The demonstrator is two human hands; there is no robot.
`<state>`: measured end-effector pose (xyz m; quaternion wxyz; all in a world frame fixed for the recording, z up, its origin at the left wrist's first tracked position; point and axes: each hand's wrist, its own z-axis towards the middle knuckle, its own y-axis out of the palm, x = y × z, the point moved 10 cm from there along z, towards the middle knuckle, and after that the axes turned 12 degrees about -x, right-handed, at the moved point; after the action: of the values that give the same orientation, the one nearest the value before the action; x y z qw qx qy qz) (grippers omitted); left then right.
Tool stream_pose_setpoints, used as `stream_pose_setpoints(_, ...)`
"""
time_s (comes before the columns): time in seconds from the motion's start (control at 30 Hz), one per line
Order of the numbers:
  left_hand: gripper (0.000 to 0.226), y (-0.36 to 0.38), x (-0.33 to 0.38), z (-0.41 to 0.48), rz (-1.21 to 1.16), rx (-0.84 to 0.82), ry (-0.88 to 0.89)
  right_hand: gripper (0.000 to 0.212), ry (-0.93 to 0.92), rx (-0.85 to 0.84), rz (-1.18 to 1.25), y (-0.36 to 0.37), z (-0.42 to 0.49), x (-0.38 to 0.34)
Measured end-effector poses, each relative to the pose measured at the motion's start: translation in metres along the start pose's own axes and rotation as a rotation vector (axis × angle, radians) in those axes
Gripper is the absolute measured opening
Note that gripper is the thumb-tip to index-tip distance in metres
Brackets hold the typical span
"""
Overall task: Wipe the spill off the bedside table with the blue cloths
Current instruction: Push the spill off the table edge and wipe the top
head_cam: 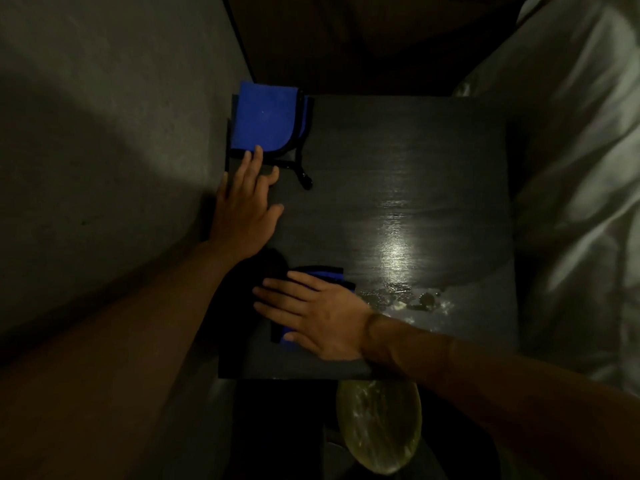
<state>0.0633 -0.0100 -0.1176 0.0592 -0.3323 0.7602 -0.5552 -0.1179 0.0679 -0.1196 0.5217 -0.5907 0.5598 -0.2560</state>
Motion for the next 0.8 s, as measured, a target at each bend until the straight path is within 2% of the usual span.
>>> stream_pose_setpoints(0.43, 0.064, 0.001, 0.000, 0.002, 0.054, -0.032, -0.014, 0.062, -0.006, -0.053, -0.047, 0.004, -0.045, 0.026)
stream_pose_setpoints(0.8, 0.065, 0.001, 0.001, 0.001, 0.012, -0.047, -0.030, 0.064, -0.002, -0.099, -0.088, 0.016, -0.088, 0.060)
